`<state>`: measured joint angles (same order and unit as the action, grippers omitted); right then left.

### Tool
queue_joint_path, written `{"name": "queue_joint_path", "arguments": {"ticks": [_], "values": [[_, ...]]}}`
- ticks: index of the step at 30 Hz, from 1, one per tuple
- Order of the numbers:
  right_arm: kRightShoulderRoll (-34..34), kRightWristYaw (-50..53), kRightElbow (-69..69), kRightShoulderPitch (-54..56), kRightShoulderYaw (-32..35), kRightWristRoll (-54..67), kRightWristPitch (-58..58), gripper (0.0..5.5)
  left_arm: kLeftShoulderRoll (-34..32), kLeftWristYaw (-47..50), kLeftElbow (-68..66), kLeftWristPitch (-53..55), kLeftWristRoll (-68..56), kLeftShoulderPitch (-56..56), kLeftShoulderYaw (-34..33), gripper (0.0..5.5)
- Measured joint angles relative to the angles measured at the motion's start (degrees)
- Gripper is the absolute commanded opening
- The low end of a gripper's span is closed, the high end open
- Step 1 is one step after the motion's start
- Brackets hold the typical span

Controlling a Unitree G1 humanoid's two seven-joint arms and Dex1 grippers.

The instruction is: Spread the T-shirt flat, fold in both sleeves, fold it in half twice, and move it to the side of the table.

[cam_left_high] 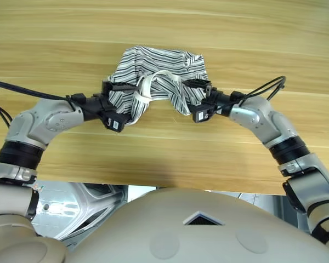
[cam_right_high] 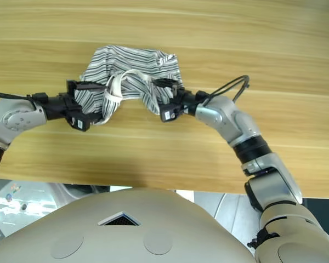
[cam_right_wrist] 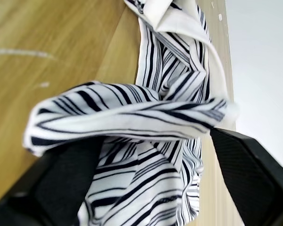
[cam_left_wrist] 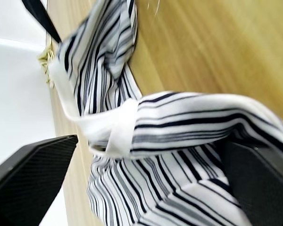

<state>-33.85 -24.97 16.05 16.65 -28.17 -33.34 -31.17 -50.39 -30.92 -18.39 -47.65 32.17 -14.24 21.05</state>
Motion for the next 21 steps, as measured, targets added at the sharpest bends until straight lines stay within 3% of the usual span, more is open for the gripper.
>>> {"name": "queue_joint_path", "arguments": {"ticks": [8,21], "values": [[-8.57,-0.67,2.34,-3.02,6.18,5.1,-0.4,4.14,-2.06,7.94,-16.43,-1.96,4.81,-7.98,0.98,5.4],[-9.45,-1.03,6.34,-2.63,8.06,8.61,-1.53,4.14,-1.65,18.71,-27.05,-3.66,8.16,-12.23,4.4,5.4]]}}
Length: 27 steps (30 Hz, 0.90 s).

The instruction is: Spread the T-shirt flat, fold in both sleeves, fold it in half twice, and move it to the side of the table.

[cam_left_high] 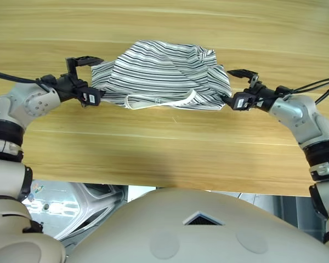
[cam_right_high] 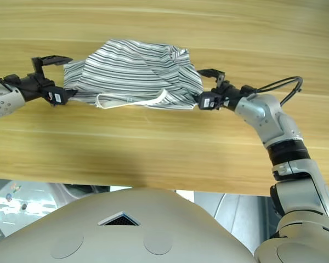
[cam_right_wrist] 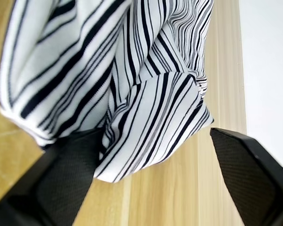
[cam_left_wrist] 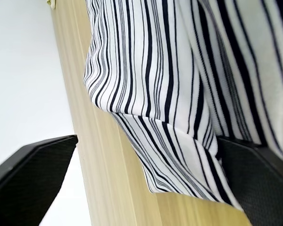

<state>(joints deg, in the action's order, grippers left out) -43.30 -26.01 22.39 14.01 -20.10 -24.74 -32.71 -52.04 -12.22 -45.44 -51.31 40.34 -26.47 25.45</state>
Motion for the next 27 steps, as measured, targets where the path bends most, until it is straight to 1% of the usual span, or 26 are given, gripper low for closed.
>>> {"name": "queue_joint_path", "arguments": {"ticks": [3,7,12,17,19,23,25,27], "values": [[0.66,-1.73,-2.86,-1.53,0.24,2.67,0.24,4.14,0.99,0.08,-0.69,-2.08,-3.0,0.58,-0.07,5.4],[2.31,-5.6,-10.17,-3.14,1.42,10.3,1.4,4.14,3.74,-8.26,5.24,-6.3,-16.33,5.35,0.23,5.4],[2.38,-10.81,-16.27,-4.83,2.13,17.77,3.01,4.14,3.43,-19.39,14.95,-4.41,-31.11,9.75,0.32,5.4],[2.41,-13.82,-19.91,-5.66,3.99,23.02,6.43,4.14,1.52,-26.41,21.2,-0.57,-41.42,12.39,-3.52,5.4],[2.41,-15.33,-21.78,-7.03,4.27,25.07,7.71,4.14,0.59,-26.98,21.24,0.24,-41.67,12.33,-6.03,5.4],[2.39,-16.6,-22.87,-8.04,5.04,25.86,8.63,4.14,-1.12,-27.48,17.22,0.24,-34.4,11.53,-7.45,5.4],[2.31,-17.63,-23.43,-8.86,5.12,25.91,8.89,4.14,-2.73,-30.68,16.71,0.32,-34.68,11.91,-7.56,5.4],[1.84,-19.28,-24.94,-9.8,5.13,26.06,8.97,4.14,-3.5,-34.85,19.75,1.07,-38.15,14.51,-6.96,5.4]]}}
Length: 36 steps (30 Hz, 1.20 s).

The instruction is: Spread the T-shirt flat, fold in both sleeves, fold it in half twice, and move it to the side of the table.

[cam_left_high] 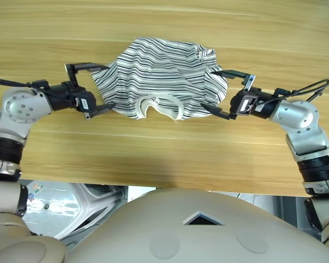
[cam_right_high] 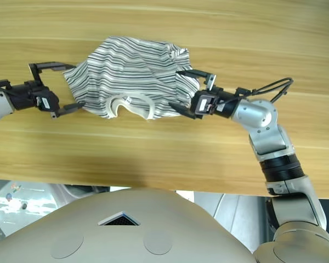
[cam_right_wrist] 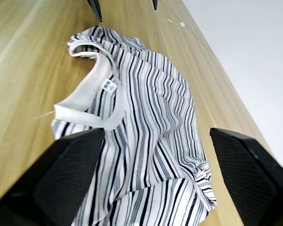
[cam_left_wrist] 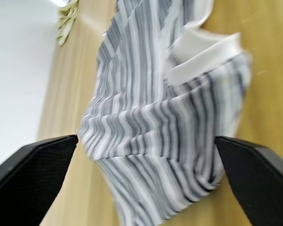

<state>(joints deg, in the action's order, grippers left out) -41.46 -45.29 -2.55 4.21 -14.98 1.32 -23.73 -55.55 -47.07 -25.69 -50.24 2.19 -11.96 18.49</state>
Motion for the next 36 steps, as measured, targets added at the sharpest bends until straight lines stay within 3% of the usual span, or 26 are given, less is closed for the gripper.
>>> {"name": "queue_joint_path", "arguments": {"ticks": [4,10,17,24,36], "values": [[-1.61,-4.24,-2.24,-3.72,-1.33,-0.06,-0.52,4.14,0.49,-6.46,10.03,2.97,-5.42,7.28,3.61,5.4],[-2.26,-6.73,-2.48,-5.92,-4.06,-3.24,-1.65,4.14,4.4,-7.03,17.06,6.8,-6.43,11.14,3.77,5.4],[3.04,2.89,2.94,-3.86,-7.77,-16.75,-3.35,4.14,8.94,3.28,15.47,6.56,9.39,9.78,1.12,5.4],[4.63,8.18,6.1,-1.4,-9.03,-20.73,-4.47,4.14,8.82,10.46,14.96,5.54,17.65,9.21,0.05,5.4],[4.63,9.94,7.26,-0.92,-9.09,-20.9,-4.45,4.14,1.53,10.69,17.94,5.82,20.8,10.94,-1.01,5.4]]}}
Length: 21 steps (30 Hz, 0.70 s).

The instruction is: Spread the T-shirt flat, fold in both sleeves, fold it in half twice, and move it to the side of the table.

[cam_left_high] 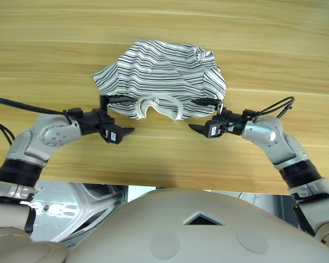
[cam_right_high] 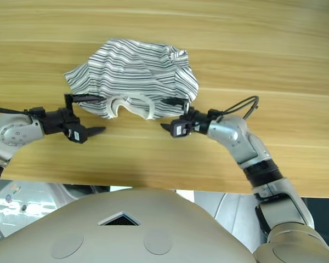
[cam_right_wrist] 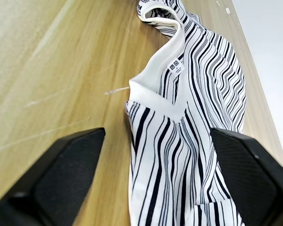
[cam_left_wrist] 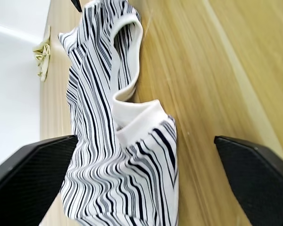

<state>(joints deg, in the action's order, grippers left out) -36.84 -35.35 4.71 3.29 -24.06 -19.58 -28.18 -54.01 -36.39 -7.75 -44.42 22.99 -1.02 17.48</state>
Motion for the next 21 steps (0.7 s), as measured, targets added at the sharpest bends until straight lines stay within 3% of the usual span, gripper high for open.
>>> {"name": "queue_joint_path", "arguments": {"ticks": [5,21], "values": [[-0.04,0.31,0.07,0.01,0.19,-0.06,0.4,4.14,-0.49,-0.03,0.89,1.03,0.31,-0.04,0.16,5.4],[-0.14,0.37,-0.59,-0.06,0.45,-0.21,1.67,4.17,3.49,3.77,-7.09,1.51,4.82,-6.16,4.69,2.62]]}}
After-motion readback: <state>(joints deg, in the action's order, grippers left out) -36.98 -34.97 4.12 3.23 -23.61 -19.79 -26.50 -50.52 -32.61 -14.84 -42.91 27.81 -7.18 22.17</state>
